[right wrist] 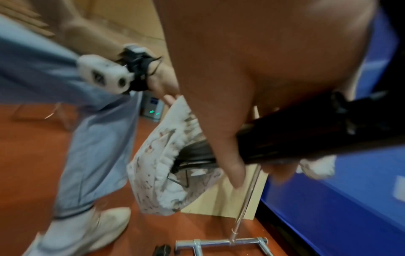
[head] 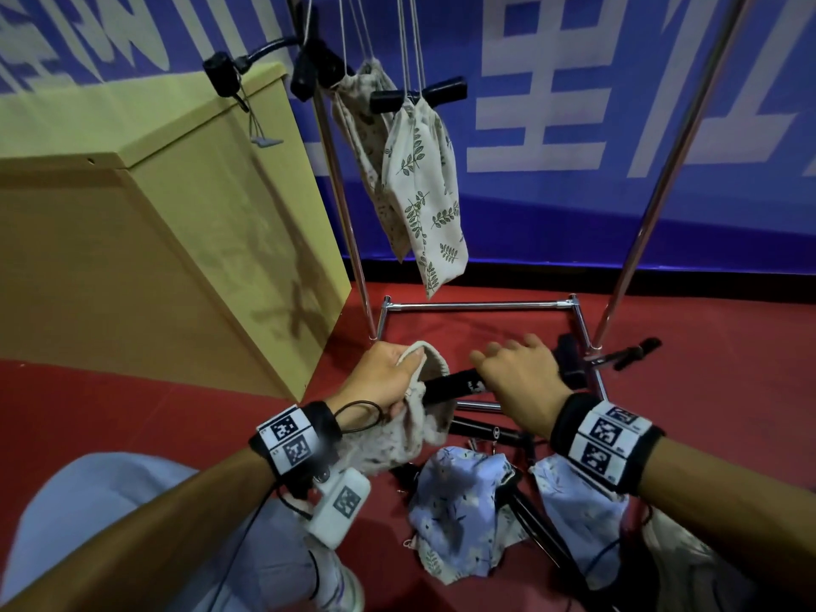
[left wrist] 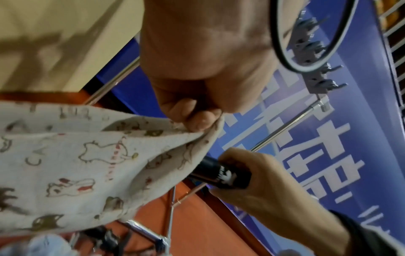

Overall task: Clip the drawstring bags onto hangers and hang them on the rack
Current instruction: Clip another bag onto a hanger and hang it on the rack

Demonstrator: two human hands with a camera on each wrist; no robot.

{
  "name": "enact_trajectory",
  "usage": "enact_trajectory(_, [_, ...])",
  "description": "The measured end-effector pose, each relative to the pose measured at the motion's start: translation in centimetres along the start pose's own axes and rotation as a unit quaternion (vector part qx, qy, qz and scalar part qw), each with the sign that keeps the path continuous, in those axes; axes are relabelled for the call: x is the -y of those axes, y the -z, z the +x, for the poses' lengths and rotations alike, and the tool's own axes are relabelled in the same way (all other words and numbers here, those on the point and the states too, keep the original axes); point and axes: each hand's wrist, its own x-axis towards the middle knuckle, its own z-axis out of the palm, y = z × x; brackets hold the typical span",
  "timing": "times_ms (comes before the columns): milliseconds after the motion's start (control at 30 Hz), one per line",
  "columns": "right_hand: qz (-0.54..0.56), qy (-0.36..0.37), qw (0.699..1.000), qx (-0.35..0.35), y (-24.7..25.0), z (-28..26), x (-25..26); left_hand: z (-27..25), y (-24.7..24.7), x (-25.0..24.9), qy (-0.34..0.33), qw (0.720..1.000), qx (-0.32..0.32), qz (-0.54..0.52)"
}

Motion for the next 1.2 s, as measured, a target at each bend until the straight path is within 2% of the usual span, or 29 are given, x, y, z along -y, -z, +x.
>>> enact_trajectory(67, [-0.055, 0.028, 0.994, -0.095, -0.3, 0.3, 0.5, -0.4, -0.5, -0.8, 0.039, 0.998, 0.006, -0.054])
enact_trajectory(133, [-0.065, 0.081, 0.971, -0.215, -0.2, 0.7, 1.3, -0.3, -0.9, -1.1, 0.074, 0.993, 0.005, -0.094])
enact_trajectory(200, [-0.044, 0.113, 0.953, -0.279, -0.5, 1.1, 3.0, -0.2, -1.3, -1.3, 0.102, 0.984, 0.007, -0.149])
enact_trajectory(267, [0.035, 0.142, 0.957, -0.250, -2.9, 1.5, 4.8, -0.2, -1.4, -1.8, 0.105, 0.968, 0.001, -0.226])
enact_trajectory(333, [0.068, 0.180, 0.968, -0.158, -4.7, 1.0, 5.5, -0.1, -1.1, -2.2, 0.081, 0.960, -0.001, -0.268])
enact_trajectory(400, [-0.030, 0.227, 0.972, -0.049, -5.1, 0.3, 4.6, -0.2, -0.6, -2.5, 0.052, 0.960, 0.011, -0.275])
enact_trajectory(433, [-0.077, 0.215, 0.973, -0.022, -4.4, 0.0, 4.1, -0.3, -0.5, -2.5, 0.042, 0.961, 0.016, -0.273])
enact_trajectory(500, [-0.097, 0.217, 0.971, -0.038, -3.3, -0.4, 2.9, -0.2, -0.5, -2.5, 0.022, 0.966, 0.017, -0.259])
enact_trajectory(633, [-0.066, 0.220, 0.964, -0.134, -2.4, -0.5, 1.6, 0.3, -0.9, -3.3, 0.011, 0.967, 0.008, -0.253])
enact_trajectory(733, [-0.040, 0.172, 0.961, -0.215, -0.7, -0.4, 0.4, 0.8, -0.5, -3.9, 0.019, 0.960, -0.012, -0.278])
enact_trajectory(800, [-0.018, 0.156, 0.959, -0.235, 0.2, -0.6, -0.9, 1.3, -0.1, -4.4, 0.009, 0.955, -0.016, -0.297])
enact_trajectory(867, [0.065, 0.115, 0.961, -0.242, 0.9, -0.8, -1.8, 1.6, 0.3, -5.1, -0.005, 0.954, -0.012, -0.299])
enact_trajectory(900, [0.129, 0.061, 0.962, -0.233, 0.9, -0.9, -2.1, 1.7, 0.4, -5.3, -0.014, 0.956, -0.011, -0.292])
enact_trajectory(933, [0.201, -0.012, 0.961, -0.191, 0.9, -1.1, -2.2, 1.8, 0.5, -5.4, -0.022, 0.958, -0.007, -0.286])
enact_trajectory(967, [0.281, -0.088, 0.948, -0.121, 0.8, -1.3, -2.2, 1.9, 0.6, -5.5, -0.029, 0.960, -0.004, -0.280])
enact_trajectory(1000, [0.361, -0.153, 0.919, -0.031, 0.3, -1.5, -2.0, 2.0, 0.7, -5.5, -0.033, 0.961, -0.003, -0.275])
enact_trajectory(1033, [0.440, -0.203, 0.871, 0.075, -0.3, -1.9, -1.7, 2.2, 0.8, -5.5, -0.035, 0.962, -0.001, -0.272])
enact_trajectory(1100, [0.578, -0.255, 0.736, 0.242, -1.5, -2.7, -1.0, 2.2, 0.8, -5.7, -0.039, 0.964, 0.009, -0.261])
enact_trajectory(1133, [0.636, -0.262, 0.671, 0.278, -2.3, -3.0, -0.7, 2.0, 0.7, -5.9, -0.044, 0.965, 0.020, -0.257])
enact_trajectory(1200, [0.744, -0.258, 0.545, 0.289, -3.3, -3.2, -0.2, 1.4, 0.4, -6.7, -0.058, 0.965, 0.043, -0.252])
